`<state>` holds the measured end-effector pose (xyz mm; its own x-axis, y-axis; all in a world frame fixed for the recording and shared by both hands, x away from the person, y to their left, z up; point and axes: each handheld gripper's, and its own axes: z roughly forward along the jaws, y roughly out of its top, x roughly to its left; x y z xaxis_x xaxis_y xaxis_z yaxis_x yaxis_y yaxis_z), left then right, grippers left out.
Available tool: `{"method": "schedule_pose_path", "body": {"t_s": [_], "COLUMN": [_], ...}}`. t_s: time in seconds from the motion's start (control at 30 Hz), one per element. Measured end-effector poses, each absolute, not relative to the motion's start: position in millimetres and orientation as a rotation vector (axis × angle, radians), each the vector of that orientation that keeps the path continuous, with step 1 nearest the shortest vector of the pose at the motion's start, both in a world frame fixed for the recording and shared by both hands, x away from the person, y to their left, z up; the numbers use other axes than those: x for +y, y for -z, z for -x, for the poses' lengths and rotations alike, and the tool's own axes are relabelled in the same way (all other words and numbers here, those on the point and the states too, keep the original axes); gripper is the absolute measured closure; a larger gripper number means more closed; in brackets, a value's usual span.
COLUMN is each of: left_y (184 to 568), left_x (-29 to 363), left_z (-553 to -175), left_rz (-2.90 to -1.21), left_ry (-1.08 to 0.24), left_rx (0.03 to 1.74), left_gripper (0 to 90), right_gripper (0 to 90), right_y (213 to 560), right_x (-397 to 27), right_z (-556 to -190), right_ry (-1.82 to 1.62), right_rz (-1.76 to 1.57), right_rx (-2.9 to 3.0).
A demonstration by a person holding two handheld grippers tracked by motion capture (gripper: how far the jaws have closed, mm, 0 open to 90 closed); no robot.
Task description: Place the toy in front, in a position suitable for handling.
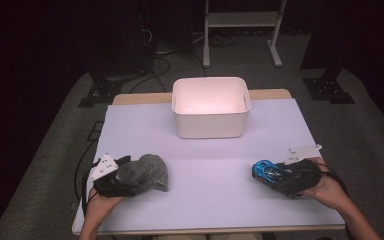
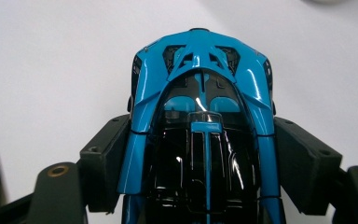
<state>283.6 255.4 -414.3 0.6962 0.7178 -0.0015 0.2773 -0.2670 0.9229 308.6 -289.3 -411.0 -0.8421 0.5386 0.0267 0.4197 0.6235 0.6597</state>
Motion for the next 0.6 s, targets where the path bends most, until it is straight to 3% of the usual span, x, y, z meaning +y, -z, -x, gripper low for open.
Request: {"method": "schedule_pose_path", "body": {"t_s": [0.33, 0.6], "left_y": [413, 413], "left_x": [258, 258], "left_z": [-283, -283], "left_rz": [-1.835, -1.836], "left_ry": [-0.52, -0.512], "left_rx": [0.78, 0.776], "left_gripper": [7.2, 7.2], "right_gripper": [25.3, 25.3], "right_y": [387, 391], "right_x": [-214, -164], "right_z": [-310, -314], "right_ry": [-1.053, -1.041], "right_rz": [-0.498, -0.339], "right_rx": [2.791, 2.872]}}
